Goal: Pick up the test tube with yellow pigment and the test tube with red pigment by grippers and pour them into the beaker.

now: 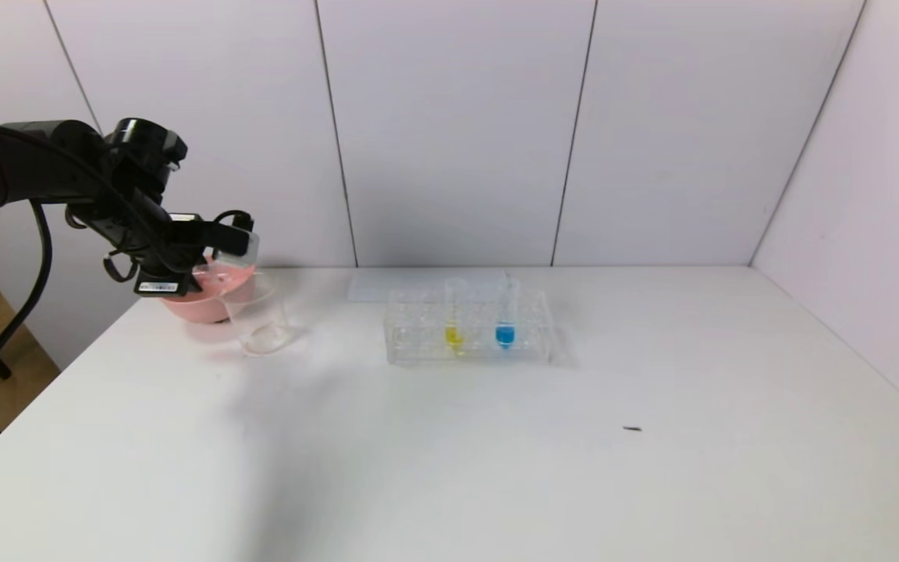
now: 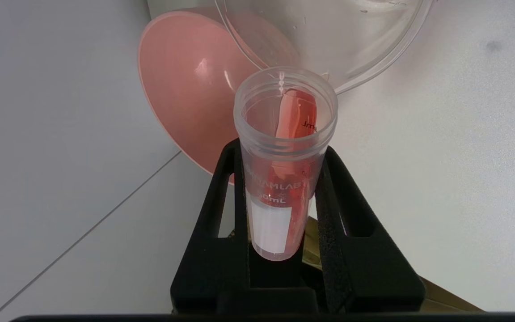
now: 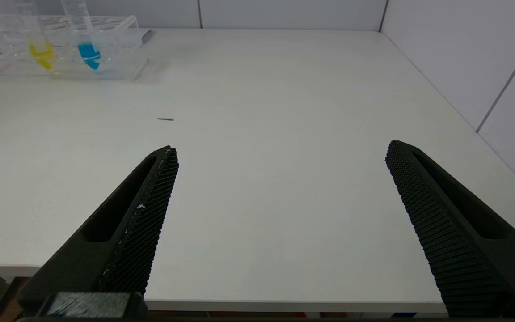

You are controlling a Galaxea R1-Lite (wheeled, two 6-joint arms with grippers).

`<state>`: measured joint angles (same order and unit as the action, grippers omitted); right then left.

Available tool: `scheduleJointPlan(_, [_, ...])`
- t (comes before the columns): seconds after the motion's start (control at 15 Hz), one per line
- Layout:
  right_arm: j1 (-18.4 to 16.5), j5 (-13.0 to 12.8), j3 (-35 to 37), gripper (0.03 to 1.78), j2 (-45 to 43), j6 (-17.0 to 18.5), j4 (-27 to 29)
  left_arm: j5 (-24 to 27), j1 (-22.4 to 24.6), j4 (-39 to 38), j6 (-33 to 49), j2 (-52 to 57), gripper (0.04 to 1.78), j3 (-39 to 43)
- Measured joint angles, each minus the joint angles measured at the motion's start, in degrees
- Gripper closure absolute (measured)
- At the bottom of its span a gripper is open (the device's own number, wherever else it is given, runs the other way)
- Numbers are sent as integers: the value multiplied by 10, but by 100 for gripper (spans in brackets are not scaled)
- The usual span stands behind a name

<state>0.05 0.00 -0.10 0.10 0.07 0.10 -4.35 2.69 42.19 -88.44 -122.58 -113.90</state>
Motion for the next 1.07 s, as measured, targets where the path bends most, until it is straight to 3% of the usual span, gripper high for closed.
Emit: scheduleJointPlan(1.07, [0, 0, 0, 11, 0, 0, 0, -39, -14, -17, -22, -7, 137, -4])
